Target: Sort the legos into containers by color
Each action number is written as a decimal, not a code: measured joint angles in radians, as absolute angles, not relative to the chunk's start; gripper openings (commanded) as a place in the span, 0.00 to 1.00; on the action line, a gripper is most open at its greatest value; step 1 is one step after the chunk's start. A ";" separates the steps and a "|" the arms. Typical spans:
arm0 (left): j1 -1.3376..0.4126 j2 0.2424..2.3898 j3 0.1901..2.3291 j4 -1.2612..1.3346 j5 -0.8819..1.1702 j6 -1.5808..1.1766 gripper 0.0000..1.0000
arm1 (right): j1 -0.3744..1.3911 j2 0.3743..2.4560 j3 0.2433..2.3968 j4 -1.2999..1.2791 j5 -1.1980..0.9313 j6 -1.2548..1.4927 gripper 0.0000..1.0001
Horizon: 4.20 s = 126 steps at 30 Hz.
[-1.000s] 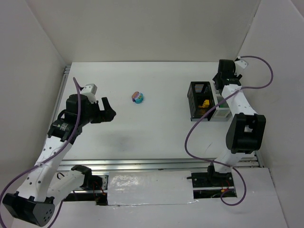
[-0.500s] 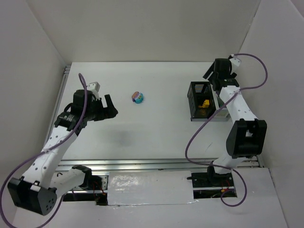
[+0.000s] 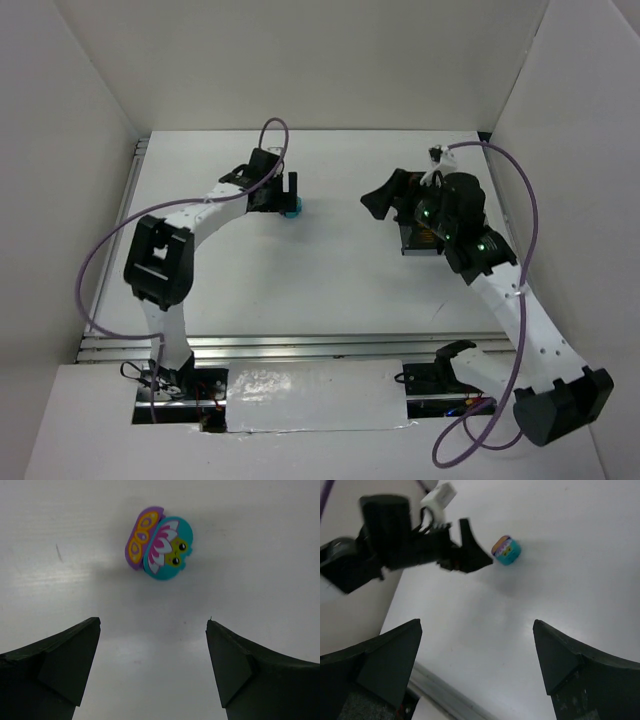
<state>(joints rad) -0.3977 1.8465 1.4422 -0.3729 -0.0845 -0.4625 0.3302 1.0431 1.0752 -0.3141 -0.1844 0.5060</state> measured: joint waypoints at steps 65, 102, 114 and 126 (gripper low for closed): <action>-0.922 1.161 0.975 0.012 0.352 0.023 0.00 | 0.506 0.902 0.989 -0.511 -0.549 0.598 0.94; -0.952 1.103 1.170 -0.289 0.106 -0.191 1.00 | 0.599 0.912 0.716 0.009 -0.735 0.450 0.00; -0.947 0.981 1.272 -0.389 0.324 -0.286 0.98 | 0.593 0.899 0.823 -0.114 -1.095 0.150 0.00; -0.947 1.091 1.192 -0.383 0.500 -0.297 0.80 | 0.593 0.956 0.900 -0.228 -1.169 0.059 0.00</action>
